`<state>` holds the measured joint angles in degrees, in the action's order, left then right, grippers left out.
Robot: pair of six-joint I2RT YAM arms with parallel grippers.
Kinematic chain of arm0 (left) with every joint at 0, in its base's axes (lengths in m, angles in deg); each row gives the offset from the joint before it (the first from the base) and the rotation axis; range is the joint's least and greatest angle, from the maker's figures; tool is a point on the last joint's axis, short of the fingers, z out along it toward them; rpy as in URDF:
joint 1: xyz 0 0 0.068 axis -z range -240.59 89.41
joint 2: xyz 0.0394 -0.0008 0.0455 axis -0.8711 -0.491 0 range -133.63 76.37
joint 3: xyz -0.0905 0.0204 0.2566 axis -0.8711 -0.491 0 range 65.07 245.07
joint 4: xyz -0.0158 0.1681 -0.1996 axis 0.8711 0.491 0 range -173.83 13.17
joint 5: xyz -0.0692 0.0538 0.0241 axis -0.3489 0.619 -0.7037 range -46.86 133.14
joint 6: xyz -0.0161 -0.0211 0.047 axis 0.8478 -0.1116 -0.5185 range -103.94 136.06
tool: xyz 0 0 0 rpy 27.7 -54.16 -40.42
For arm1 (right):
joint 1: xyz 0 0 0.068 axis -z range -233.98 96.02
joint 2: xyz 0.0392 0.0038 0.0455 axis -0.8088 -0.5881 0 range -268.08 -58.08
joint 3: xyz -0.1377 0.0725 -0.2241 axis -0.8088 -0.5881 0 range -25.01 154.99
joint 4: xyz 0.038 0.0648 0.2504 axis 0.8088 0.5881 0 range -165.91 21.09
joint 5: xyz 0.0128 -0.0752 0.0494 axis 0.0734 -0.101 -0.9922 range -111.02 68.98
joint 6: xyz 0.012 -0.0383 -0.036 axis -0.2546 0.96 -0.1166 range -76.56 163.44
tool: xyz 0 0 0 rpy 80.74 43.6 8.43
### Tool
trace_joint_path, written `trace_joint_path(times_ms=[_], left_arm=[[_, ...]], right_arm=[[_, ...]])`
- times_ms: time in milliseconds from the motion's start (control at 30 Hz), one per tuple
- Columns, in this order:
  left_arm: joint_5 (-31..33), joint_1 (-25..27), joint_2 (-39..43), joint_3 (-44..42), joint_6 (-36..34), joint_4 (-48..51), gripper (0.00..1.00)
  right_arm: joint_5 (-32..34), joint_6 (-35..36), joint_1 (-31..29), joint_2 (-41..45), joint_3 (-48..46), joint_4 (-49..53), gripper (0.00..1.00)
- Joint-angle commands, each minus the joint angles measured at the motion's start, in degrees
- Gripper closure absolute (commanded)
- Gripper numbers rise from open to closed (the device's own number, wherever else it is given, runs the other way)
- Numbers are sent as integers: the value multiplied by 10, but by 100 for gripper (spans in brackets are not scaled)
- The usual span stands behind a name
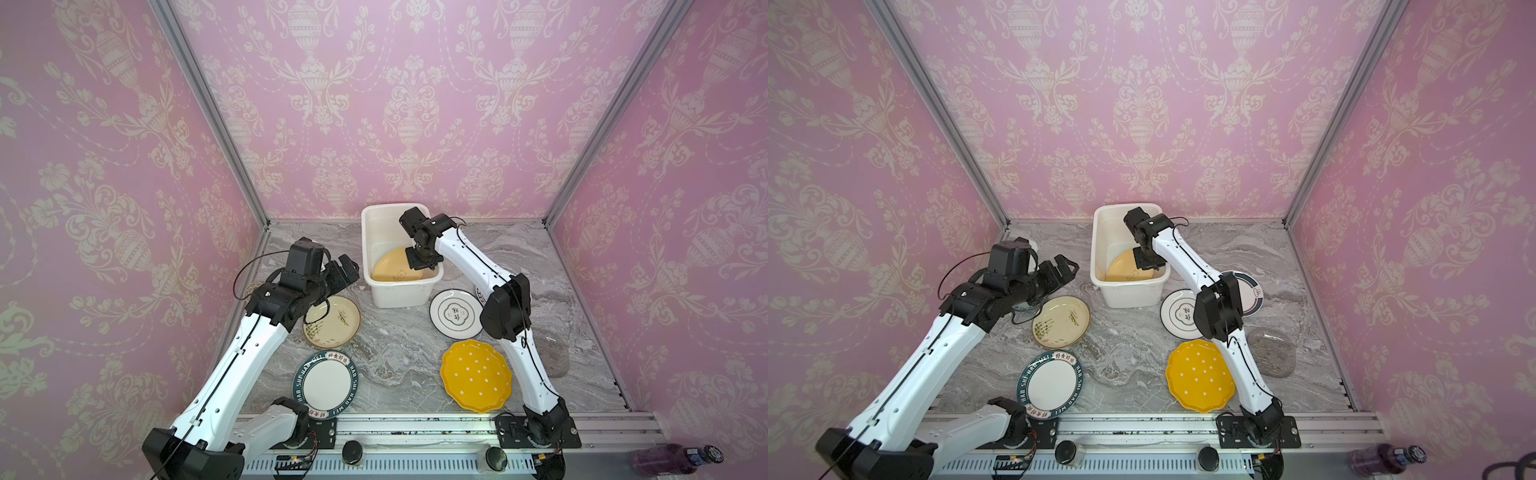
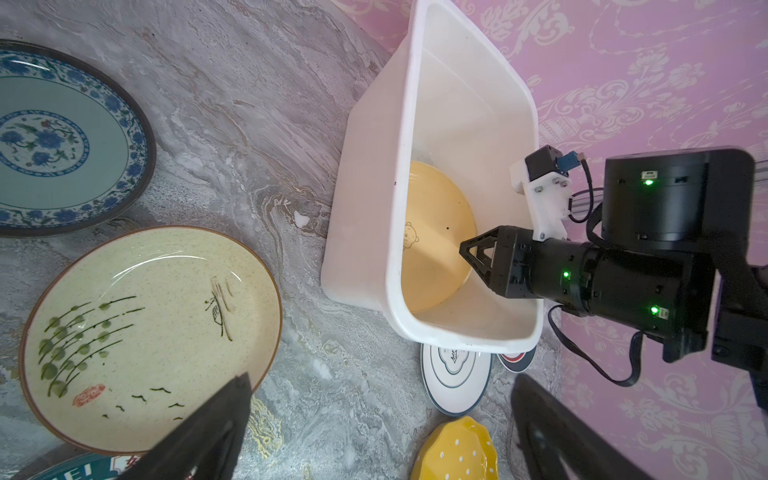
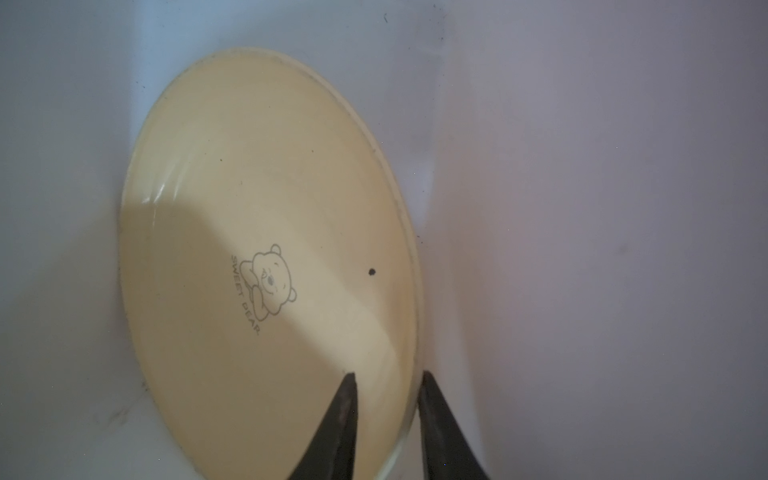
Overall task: Place the plates into the plastic bin on the countertop
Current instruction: 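Lower the yellow bear plate into the white bin with the right gripper, then open the right gripper and move both grippers toward the yellow polka-dot plate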
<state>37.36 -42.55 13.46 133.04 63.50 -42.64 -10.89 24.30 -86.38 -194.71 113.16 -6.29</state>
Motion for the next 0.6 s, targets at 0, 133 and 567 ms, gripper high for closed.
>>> trace_joint_path(times_ms=[0, 133, 567], left_arm=[[-13, -8, 11, -8, -11, 5, 1], [-15, -11, 11, -9, -9, 3, 1], [-20, -13, 16, -12, -5, -5, 1]], right_arm=[[-3, 10, -7, -20, 19, 16, 67], [4, 16, -11, -21, 40, 24, 57], [59, 32, -27, 7, 99, 33, 29]])
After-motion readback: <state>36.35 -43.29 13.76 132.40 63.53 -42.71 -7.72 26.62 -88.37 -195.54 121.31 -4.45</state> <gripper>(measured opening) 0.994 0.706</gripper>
